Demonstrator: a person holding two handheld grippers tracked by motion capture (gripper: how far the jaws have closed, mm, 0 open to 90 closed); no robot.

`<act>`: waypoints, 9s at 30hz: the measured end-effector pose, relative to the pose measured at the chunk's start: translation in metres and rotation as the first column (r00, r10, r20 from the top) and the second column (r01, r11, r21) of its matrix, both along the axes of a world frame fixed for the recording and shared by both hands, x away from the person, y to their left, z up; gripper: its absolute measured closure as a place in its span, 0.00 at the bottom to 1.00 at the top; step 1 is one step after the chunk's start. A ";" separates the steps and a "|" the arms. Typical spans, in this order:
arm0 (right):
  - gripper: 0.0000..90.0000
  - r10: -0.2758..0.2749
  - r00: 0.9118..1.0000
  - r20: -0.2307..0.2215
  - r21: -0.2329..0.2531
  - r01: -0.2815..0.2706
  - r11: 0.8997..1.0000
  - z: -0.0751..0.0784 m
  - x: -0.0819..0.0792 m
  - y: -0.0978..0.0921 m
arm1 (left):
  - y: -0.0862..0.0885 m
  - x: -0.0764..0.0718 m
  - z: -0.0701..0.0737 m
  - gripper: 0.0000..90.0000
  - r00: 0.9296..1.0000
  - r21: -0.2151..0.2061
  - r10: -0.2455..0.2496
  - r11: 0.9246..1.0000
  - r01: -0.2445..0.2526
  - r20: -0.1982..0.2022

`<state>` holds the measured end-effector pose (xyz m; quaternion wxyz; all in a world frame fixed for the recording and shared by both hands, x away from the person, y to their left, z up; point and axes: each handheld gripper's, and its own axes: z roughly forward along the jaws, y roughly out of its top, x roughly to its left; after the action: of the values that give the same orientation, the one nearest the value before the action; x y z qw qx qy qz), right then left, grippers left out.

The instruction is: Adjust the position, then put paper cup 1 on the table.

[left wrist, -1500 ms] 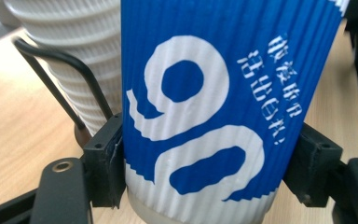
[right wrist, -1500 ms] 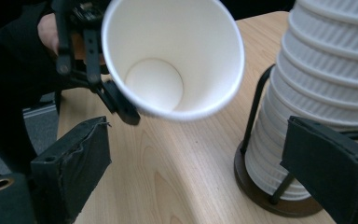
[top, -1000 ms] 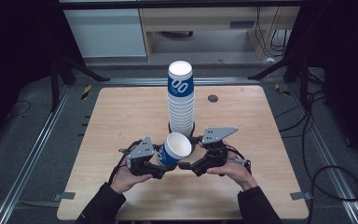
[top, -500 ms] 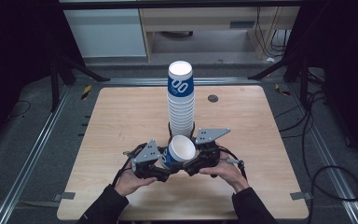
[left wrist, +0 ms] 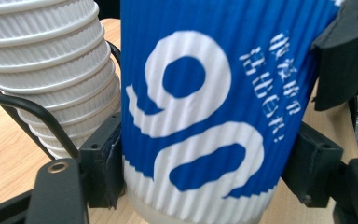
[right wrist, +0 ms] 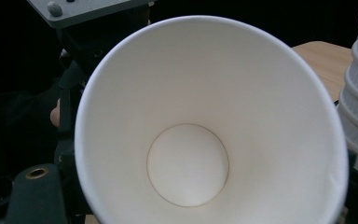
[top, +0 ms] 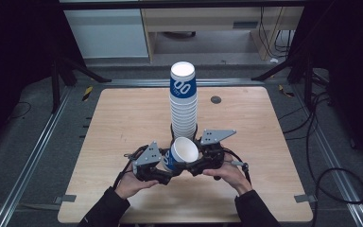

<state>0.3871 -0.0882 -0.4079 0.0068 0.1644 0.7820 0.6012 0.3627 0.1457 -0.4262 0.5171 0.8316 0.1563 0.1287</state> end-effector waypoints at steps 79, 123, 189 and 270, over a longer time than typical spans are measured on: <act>0.21 -0.758 0.645 0.093 -0.402 0.721 0.564 -0.034 0.064 -0.151 | 0.116 0.042 -0.011 0.18 0.868 0.041 0.464 0.885 -0.464 -0.176; 0.07 -0.711 0.702 0.039 -0.522 0.622 0.584 -0.046 0.054 -0.141 | 0.112 0.040 -0.010 0.17 0.880 0.057 0.446 0.895 -0.443 -0.165; 0.09 -0.453 0.871 0.191 0.103 0.441 0.892 0.134 0.045 -0.003 | 0.105 0.042 -0.017 0.16 0.885 0.090 0.428 0.904 -0.419 -0.180; 0.22 -0.557 0.784 0.273 0.187 0.525 0.831 0.176 0.021 -0.059 | 0.098 0.040 -0.019 0.16 0.897 0.097 0.402 0.916 -0.390 -0.183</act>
<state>0.4077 -0.1473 -0.2323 0.2958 0.2832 0.6591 0.6307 0.4025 0.2441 -0.4452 0.4375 0.8058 0.3692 0.1517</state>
